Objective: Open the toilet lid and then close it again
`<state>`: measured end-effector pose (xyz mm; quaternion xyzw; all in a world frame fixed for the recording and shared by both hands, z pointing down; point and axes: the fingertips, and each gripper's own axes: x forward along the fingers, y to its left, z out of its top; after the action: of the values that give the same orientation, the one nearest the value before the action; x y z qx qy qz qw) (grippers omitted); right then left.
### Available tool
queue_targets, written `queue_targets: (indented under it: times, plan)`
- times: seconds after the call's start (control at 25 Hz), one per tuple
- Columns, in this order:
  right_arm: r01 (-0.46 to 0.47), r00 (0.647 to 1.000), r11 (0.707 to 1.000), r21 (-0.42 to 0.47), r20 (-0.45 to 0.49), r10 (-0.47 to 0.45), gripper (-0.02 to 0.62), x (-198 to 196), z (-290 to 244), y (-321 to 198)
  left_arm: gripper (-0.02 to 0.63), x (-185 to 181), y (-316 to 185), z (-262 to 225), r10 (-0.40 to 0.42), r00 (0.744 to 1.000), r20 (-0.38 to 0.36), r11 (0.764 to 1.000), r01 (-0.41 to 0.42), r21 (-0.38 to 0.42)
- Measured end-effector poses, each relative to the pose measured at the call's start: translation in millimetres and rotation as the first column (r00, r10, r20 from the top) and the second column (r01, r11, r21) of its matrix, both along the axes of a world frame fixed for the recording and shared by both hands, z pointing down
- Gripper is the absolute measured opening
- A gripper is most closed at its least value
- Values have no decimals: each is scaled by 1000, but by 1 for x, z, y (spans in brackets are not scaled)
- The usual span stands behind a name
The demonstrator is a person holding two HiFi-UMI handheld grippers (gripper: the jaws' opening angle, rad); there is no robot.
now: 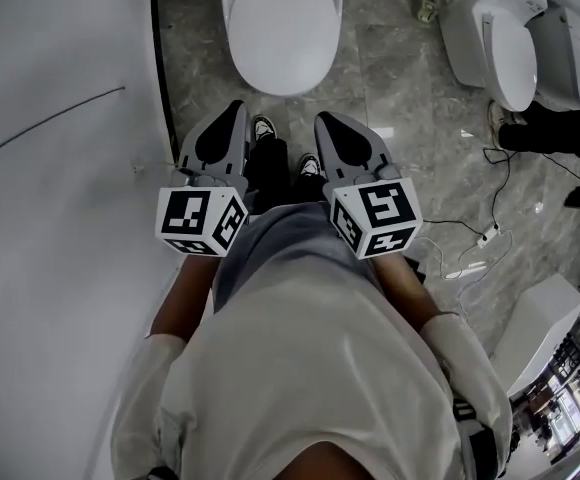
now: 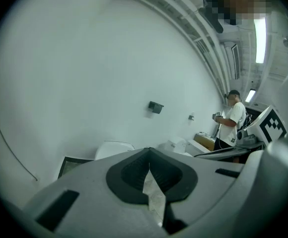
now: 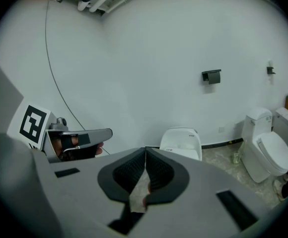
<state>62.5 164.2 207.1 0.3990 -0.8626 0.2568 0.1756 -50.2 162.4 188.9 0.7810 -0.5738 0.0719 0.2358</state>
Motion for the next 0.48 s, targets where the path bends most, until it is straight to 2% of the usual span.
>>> queue_targets:
  times: [0.32,0.48]
  plan:
    - [-34,999,998,-51,-3,34,11,-63,17,-39,6,-39,-48,35,71,996,-45,994,-74,-77]
    - [-68,998,992,-107,-15,67,11,-75,43,-42,6,-46,-60,60,111,992,-54,985,-117,-128]
